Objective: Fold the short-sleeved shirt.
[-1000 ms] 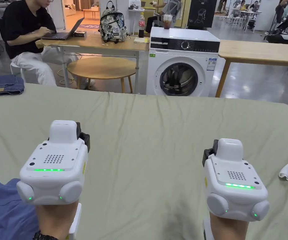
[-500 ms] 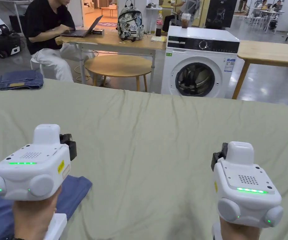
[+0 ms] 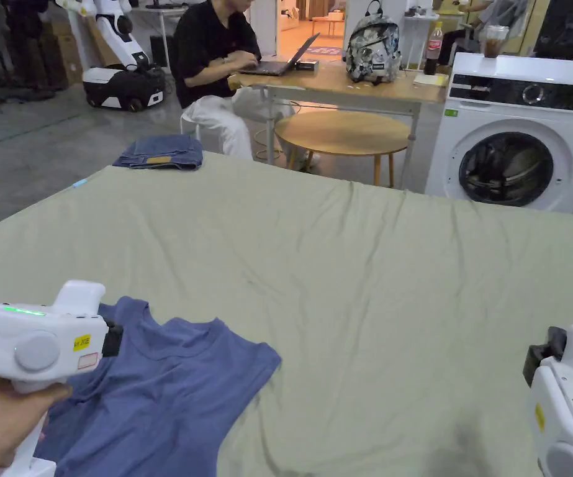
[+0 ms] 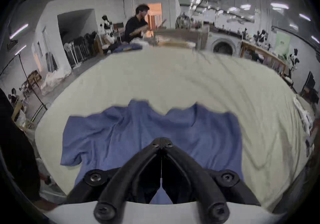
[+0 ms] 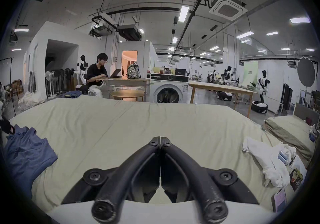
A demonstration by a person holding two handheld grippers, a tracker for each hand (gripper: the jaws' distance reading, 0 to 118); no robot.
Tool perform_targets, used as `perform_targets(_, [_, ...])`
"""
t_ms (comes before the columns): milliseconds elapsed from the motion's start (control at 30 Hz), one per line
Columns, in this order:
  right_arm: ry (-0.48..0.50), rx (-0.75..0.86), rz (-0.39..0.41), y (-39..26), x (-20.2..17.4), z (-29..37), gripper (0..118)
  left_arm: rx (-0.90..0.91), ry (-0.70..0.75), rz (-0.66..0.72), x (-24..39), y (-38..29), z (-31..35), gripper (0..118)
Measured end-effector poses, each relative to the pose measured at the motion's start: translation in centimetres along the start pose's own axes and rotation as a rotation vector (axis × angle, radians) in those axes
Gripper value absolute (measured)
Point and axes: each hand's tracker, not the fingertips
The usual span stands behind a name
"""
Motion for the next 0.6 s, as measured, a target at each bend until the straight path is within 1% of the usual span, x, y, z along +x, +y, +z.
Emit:
perform_targets(133, [0.017,-0.029,-0.003,-0.5,-0.1,-0.4,0,-0.129,-0.088,-0.019,-2.4,-1.9,-2.0,0])
perform_targets(167, [0.017,-0.034,0.002,-0.7,-0.1,-0.4,0,-0.151,-0.088,-0.019,-2.6,-2.4,-2.4,4])
perform_targets(200, [0.019,-0.037,0.007,-0.8,-0.1,-0.4,0,-0.14,-0.071,-0.019,-2.7,-2.8,-2.6,29])
perform_targets(233, [0.02,-0.04,0.011,-0.9,-0.1,-0.4,0,-0.147,-0.068,-0.017,-2.8,-3.0,-2.9,63])
perform_targets(300, [0.023,-0.045,0.015,-1.1,0.0,-0.4,0,-0.17,-0.085,0.027,-3.0,-3.8,-3.5,85])
perform_targets(367, [0.023,-0.051,0.019,-1.2,0.0,-0.4,0,-0.172,-0.103,0.039,-2.8,-4.7,-3.8,102])
perform_targets(467, [0.022,-0.06,0.018,-1.5,0.1,-0.5,0,-0.209,-0.056,0.035,-2.2,-5.2,-4.9,102])
perform_targets(533, [0.022,-0.068,0.014,-1.6,0.1,-0.5,0,-0.244,-0.022,0.006,-1.6,-5.6,-5.8,102])
perform_targets(600, [0.024,-0.074,0.011,-1.8,0.1,-0.4,0,-0.234,0.016,-0.038,-0.8,-6.0,-6.2,101])
